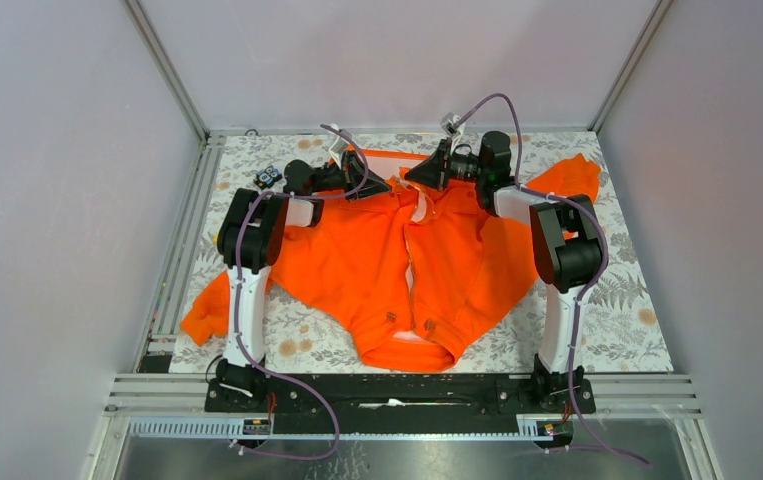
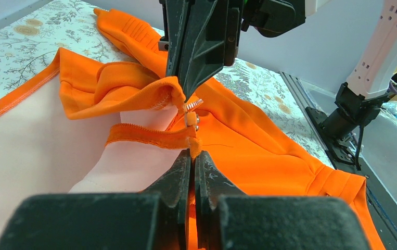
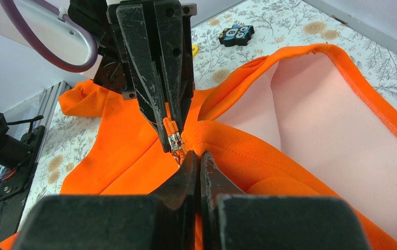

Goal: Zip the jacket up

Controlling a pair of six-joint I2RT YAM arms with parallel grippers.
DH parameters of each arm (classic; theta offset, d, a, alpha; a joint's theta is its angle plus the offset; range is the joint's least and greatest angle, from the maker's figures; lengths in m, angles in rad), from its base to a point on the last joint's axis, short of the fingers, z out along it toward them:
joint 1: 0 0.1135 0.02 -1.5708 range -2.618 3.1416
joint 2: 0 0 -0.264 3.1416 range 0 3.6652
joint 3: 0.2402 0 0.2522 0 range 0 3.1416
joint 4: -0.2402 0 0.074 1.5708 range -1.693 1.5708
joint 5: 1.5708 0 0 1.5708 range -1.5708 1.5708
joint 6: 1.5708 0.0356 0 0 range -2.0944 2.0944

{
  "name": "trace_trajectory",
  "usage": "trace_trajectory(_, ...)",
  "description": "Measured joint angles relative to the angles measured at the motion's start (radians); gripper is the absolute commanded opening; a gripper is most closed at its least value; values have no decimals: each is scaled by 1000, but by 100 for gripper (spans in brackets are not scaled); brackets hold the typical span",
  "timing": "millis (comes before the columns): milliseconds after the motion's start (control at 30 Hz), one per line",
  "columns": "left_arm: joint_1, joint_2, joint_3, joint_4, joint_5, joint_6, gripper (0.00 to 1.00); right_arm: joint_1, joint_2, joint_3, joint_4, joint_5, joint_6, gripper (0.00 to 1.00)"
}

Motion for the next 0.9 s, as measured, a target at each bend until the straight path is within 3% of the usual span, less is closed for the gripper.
trace_trajectory(900, 0, 0, 8, 0, 1, -8, 0, 3, 0, 3, -5, -35, 8, 0)
